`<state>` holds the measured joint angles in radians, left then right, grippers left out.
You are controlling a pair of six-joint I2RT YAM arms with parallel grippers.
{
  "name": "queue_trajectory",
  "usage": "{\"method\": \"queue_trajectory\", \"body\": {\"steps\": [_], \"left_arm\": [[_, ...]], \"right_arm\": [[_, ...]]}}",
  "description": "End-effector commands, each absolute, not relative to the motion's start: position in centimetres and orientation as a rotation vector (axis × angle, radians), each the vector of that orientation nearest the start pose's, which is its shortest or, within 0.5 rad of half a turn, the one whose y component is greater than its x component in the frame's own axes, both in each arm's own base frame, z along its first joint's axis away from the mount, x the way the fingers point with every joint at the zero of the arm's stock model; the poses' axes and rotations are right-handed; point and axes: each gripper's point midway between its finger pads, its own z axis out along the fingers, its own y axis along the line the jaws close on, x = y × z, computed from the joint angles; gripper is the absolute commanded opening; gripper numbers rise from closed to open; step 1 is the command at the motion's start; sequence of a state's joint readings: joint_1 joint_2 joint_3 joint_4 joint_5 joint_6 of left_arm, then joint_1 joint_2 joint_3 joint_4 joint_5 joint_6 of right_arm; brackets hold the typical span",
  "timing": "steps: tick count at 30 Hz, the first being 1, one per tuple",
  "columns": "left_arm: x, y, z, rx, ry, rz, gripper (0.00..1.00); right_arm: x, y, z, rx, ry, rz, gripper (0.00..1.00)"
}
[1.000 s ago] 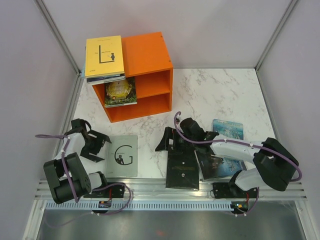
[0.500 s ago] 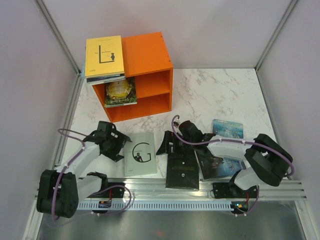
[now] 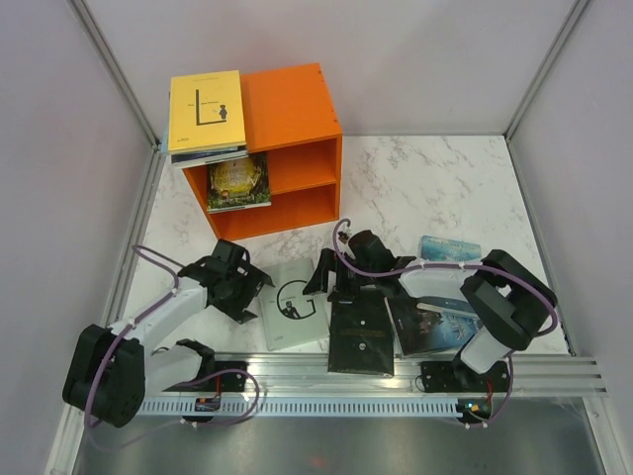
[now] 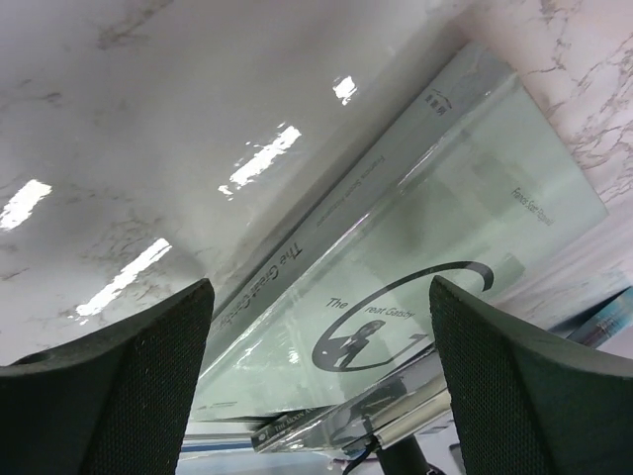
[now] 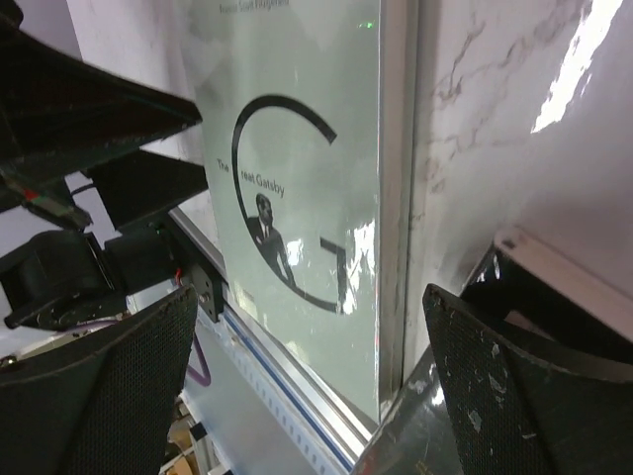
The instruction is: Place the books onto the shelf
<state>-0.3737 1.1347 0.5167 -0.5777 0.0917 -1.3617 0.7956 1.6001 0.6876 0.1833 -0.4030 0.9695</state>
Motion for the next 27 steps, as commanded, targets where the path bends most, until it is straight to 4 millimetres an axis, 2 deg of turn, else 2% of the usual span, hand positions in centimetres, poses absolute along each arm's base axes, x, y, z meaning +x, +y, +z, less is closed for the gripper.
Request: {"method": "queue_trajectory", "body": {"steps": [1,3,5,8,10,12,13,15,16,17,18,19,21,25,27], "left_arm": [[18.0,-11.8,2.6,-1.387,2.557,-0.4,0.91],[17.7,-11.6,2.3,-1.376,2.567,-0.383,0.91],[17.6,-11.5,2.2,-1.365,2.574,-0.375,0.91],[17.6,-11.4,1.7,-1.34,2.583,-0.375,0.92],[17.1,-11.4,0.9,-1.321,2.597,-0.375,0.92],[17.3,-11.8,0.5,-1.322,2.587,-0.42,0.92],[16.5,-11.7,-0.5,-1.332,2.601,-0.416,0.92],[17.4,-13.0,-0.7,-1.326,2.568,-0.549,0.92],[16.7,-13.1,-1.7,-1.335,2.575,-0.572,0.91],[16.7,-13.8,-1.7,-1.328,2.576,-0.645,0.91],[18.4,-15.0,-0.8,-1.296,2.5,-0.775,0.91],[18.0,-15.2,-1.3,-1.294,2.499,-0.81,0.91],[19.1,-16.7,-0.1,-1.212,2.464,-0.946,0.89],[20.1,-17.7,1.6,-1.101,2.449,-1.001,0.85],[20.3,-17.7,2.6,-1.088,2.408,-1.032,0.77]], "right_arm": [[21.3,33.0,3.3,-0.015,2.639,1.119,0.98],[22.2,33.5,3.2,-0.021,2.633,1.115,0.98],[22.5,33.6,2.0,-0.058,2.655,1.067,0.97],[22.7,33.0,0.4,-0.121,2.682,0.923,0.97],[22.7,32.3,-0.9,-0.15,2.703,0.766,0.97],[21.6,31.0,-2.6,-0.184,2.759,0.61,0.97],[21.2,30.8,-3.0,-0.194,2.77,0.581,0.97],[19.8,30.5,-4.6,-0.219,2.816,0.527,0.97],[19.3,30.6,-5.1,-0.226,2.836,0.53,0.97],[18.8,30.9,-5.5,-0.235,2.848,0.542,0.96],[17.9,31.0,-6.4,-0.243,2.875,0.538,0.96],[17.3,31.2,-6.6,-0.251,2.892,0.558,0.96],[16.7,31.4,-7.3,-0.251,2.911,0.574,0.96],[16.6,31.4,-7.4,-0.261,2.918,0.579,0.95],[16.5,31.3,-7.4,-0.261,2.921,0.576,0.95]]}}
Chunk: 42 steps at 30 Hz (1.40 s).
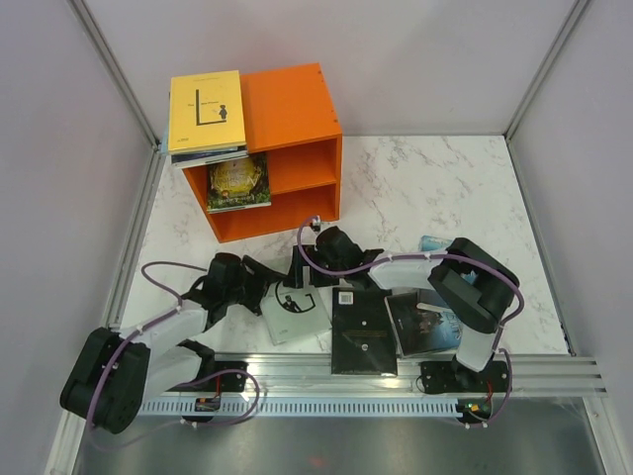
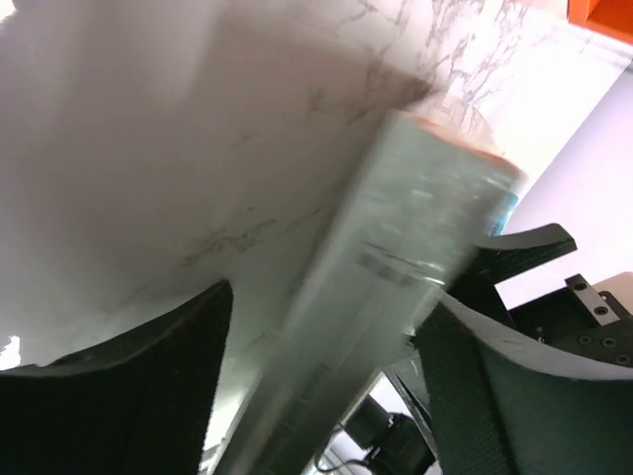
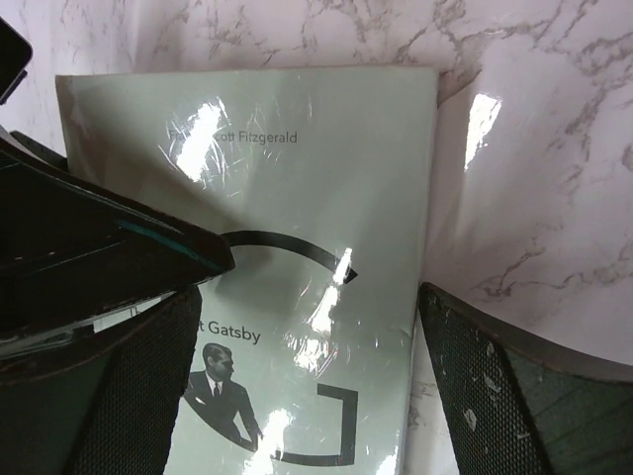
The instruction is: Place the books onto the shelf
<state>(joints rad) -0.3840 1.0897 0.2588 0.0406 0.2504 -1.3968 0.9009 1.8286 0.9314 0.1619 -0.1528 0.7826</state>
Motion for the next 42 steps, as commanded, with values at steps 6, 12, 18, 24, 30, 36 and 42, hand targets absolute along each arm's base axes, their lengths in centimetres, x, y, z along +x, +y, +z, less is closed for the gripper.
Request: {"method": "queue_trajectory", "body": {"steps": [6,12,18,24,30,36,42], "left_arm": [[18.9,-16.2,2.6,-1.127,2.396,-0.961,0.31],[17.9,-15.7,2.7,-1.108,2.422,-0.929,0.02],[18.8,-16.3,6.2,-1.015,2.347,-1.025,0.02],[20.2,-16.9,12.2,-0.945,2.162,-1.185,0.02],[21.3,-18.2,19.6,-0.813,2.011,-1.355,0.02],[21.9,-19.3,23.4,-0.73,1.931,-1.465,0.02],[21.8,-19.9,25.4,-0.712,1.832,-1.603,0.02]], "right_arm": [[16.0,29.4,-7.4,-0.245,2.929,0.54,0.95],[17.1,27.3,-5.0,-0.151,2.889,0.608,0.96],[18.6,28.9,3.6,-0.153,2.699,0.958,0.98],[17.2,29.8,9.2,-0.181,2.643,1.152,0.98],[14.7,31.1,11.2,-0.155,2.652,1.412,0.98],[13.5,31.7,12.4,-0.092,2.608,1.606,0.98],[13.8,32.2,15.5,-0.021,2.485,1.743,0.98]]}}
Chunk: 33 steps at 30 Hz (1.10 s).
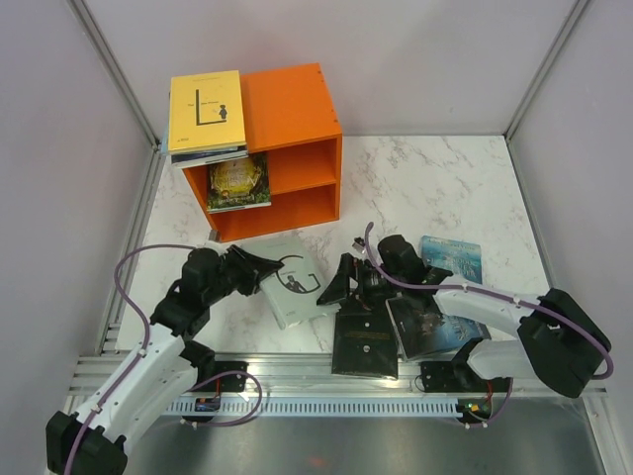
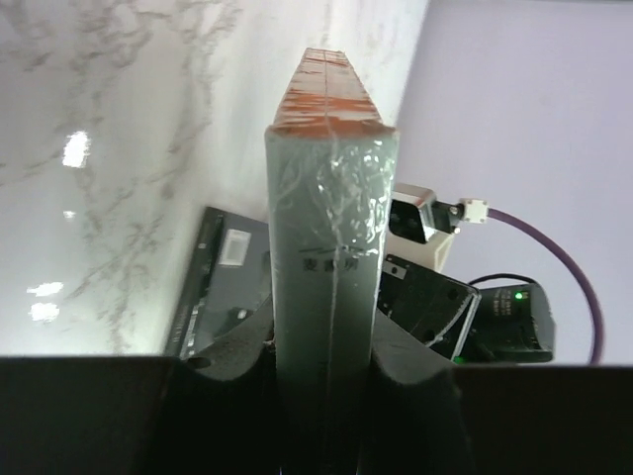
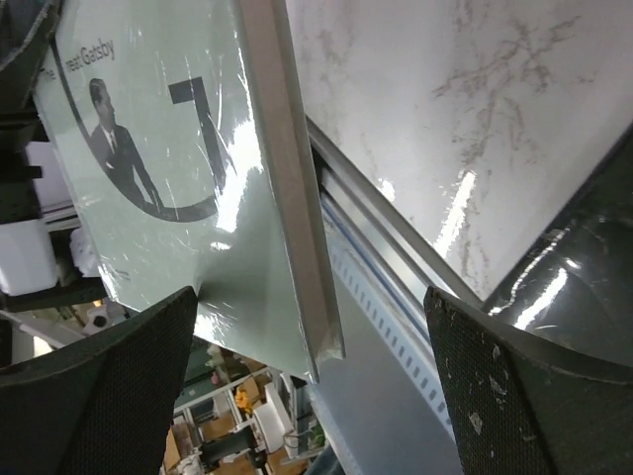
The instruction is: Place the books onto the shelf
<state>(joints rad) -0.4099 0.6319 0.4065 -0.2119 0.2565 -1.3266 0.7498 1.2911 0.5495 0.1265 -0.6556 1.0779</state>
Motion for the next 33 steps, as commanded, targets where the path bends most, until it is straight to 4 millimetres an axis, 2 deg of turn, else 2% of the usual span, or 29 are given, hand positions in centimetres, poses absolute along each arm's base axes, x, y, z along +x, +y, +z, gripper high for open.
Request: {"method": "queue_trajectory", "body": {"steps": [1,3,4,7,10,11,14,16,18,19,20,21,24,27,28,29,30,31,33], "left_arm": [[21.7,-19.9,25.6,-0.713,1.821,-1.621,0.02],[21.7,-19.9,25.7,-0.732,1.78,-1.665,0.02],[21.7,-19.8,25.7,-0.742,1.77,-1.672,0.02],[21.6,-19.6,25.7,-0.761,1.748,-1.688,0.02],[21.5,-19.6,26.0,-0.761,1.737,-1.697,0.02],[21.5,-19.5,26.0,-0.763,1.737,-1.695,0.02],[21.4,-19.5,26.0,-0.76,1.744,-1.687,0.02],[21.4,-19.4,25.9,-0.76,1.748,-1.678,0.02],[21.4,-19.4,25.8,-0.76,1.759,-1.669,0.02],[21.4,-19.5,25.6,-0.76,1.768,-1.669,0.02],[21.4,-19.6,25.6,-0.756,1.774,-1.663,0.02],[21.4,-19.6,25.5,-0.751,1.783,-1.66,0.02],[21.2,-20.4,24.9,-0.703,1.864,-1.644,0.14],[21.2,-20.7,24.9,-0.652,1.933,-1.596,0.3],[21.2,-20.7,24.4,-0.634,1.968,-1.555,0.4],[21.3,-20.6,25.5,-0.617,1.964,-1.543,0.45],[21.2,-20.4,25.0,-0.63,1.998,-1.508,0.53],[21.2,-20.3,25.2,-0.598,2.003,-1.485,0.58],[21.1,-20.0,26.5,-0.572,1.992,-1.458,0.64]], "right_arm": [[14.1,32.6,16.7,0.011,2.435,1.805,0.98],[13.8,32.8,17.9,0.044,2.396,1.881,0.98],[14.0,32.9,19.1,0.065,2.35,1.937,0.98],[14.1,33.0,20.7,0.08,2.293,1.984,0.93],[14.2,32.9,22.1,0.078,2.247,1.996,0.76],[14.3,32.8,22.6,0.083,2.231,2.001,0.6],[14.4,32.7,23.4,0.082,2.209,2.001,0.39],[14.3,32.7,23.5,0.065,2.216,1.984,0.34],[14.2,32.6,24.2,0.038,2.196,1.985,0.21],[14.2,32.6,24.5,0.034,2.191,1.987,0.13],[14.2,32.6,24.7,0.025,2.183,1.989,0.0],[14.2,32.6,25.1,0.018,2.172,1.995,0.0],[14.2,32.6,26.7,-0.007,2.12,2.011,0.0],[14.7,32.6,28.0,-0.014,2.097,1.978,0.0],[14.9,32.7,28.8,-0.028,2.084,1.969,0.0],[15.1,32.7,29.3,-0.027,2.076,1.963,0.0],[15.2,32.7,29.5,-0.027,2.079,1.955,0.0],[15.4,32.8,30.5,-0.042,2.055,1.96,0.0],[15.6,33.0,31.2,-0.055,2.042,1.961,0.0]]}}
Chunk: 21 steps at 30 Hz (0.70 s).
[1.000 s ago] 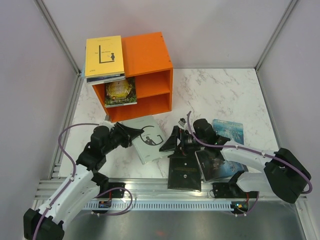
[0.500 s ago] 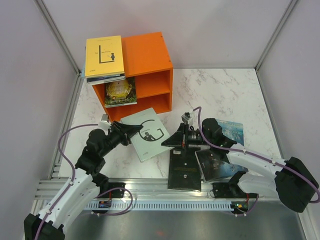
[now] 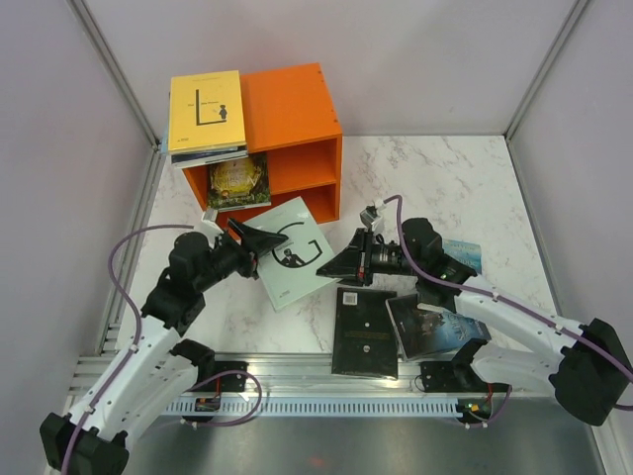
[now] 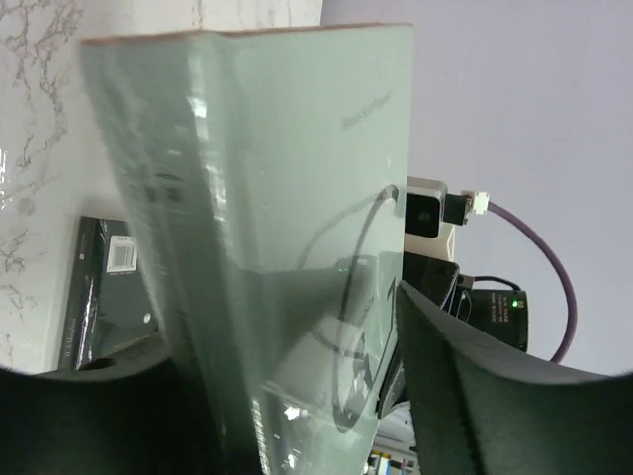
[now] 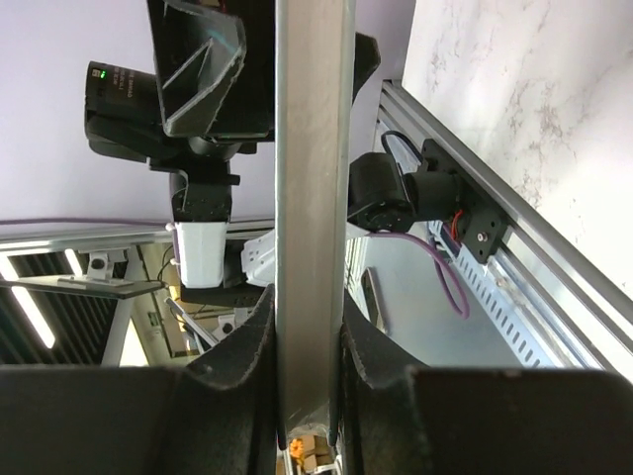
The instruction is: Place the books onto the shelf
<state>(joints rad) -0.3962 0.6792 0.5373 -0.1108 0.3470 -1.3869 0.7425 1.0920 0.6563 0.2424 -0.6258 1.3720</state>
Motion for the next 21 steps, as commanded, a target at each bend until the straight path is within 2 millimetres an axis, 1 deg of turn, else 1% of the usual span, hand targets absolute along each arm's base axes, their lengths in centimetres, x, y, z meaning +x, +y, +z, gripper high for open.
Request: {"method": "queue_trajectory", "body": {"steps": [1,2,3,4,5,6,7,9,10,12,13,14,15,16,17,18,19,21], "left_arm": [[20.9,-19.8,26.2,-0.563,2.018,-1.426,0.68],[20.8,-19.6,27.1,-0.549,2.003,-1.417,0.7],[20.8,-19.4,27.3,-0.546,2.001,-1.401,0.72],[20.4,-19.1,27.2,-0.541,2.014,-1.378,0.76],[20.3,-18.9,28.0,-0.531,2.0,-1.372,0.79],[20.2,-18.7,28.1,-0.537,1.998,-1.355,0.81],[19.9,-18.3,28.5,-0.524,1.985,-1.341,0.86],[19.5,-17.6,28.9,-0.537,1.987,-1.301,0.91],[19.1,-17.3,29.3,-0.522,1.977,-1.288,1.0],[18.5,-16.6,29.7,-0.531,1.984,-1.25,1.0],[18.1,-16.3,29.7,-0.515,1.987,-1.232,1.0],[17.5,-16.0,30.6,-0.502,1.968,-1.231,1.0],[17.0,-15.5,29.9,-0.522,1.997,-1.196,1.0],[16.6,-15.2,30.0,-0.513,1.995,-1.183,1.0],[16.0,-14.7,30.7,-0.506,1.973,-1.178,1.0],[15.7,-14.4,30.7,-0.514,1.976,-1.168,1.0],[15.4,-14.3,31.2,-0.507,1.956,-1.176,1.0],[14.7,-14.0,32.2,-0.489,1.915,-1.194,1.0]], "right_arm": [[15.9,33.1,31.8,-0.057,2.034,1.964,0.0],[16.0,33.2,32.1,-0.064,2.029,1.966,0.0],[16.2,33.3,32.3,-0.066,2.026,1.969,0.0],[16.4,33.6,32.6,-0.071,2.021,1.98,0.0],[16.7,33.6,32.8,-0.062,2.016,1.987,0.0],[17.0,33.6,33.0,-0.056,2.009,1.993,0.0],[17.5,33.6,33.2,-0.051,1.998,2.0,0.0],[18.1,33.7,33.5,-0.033,1.989,2.02,0.0],[18.6,34.0,33.7,-0.036,1.981,2.023,0.0],[19.6,34.1,34.1,-0.029,1.968,2.021,0.0],[20.4,34.3,34.5,-0.032,1.956,2.019,0.0],[20.7,34.5,34.6,-0.038,1.955,2.02,0.0],[21.1,34.7,34.9,-0.043,1.945,2.02,0.0],[22.1,35.1,35.3,-0.045,1.935,2.018,0.0],[22.4,35.3,35.5,-0.057,1.931,2.02,0.0],[23.0,35.5,35.6,-0.054,1.929,2.02,0.0],[23.9,36.1,35.9,-0.054,1.92,2.02,0.0],[24.8,36.7,36.2,-0.058,1.911,2.021,0.0]]}}
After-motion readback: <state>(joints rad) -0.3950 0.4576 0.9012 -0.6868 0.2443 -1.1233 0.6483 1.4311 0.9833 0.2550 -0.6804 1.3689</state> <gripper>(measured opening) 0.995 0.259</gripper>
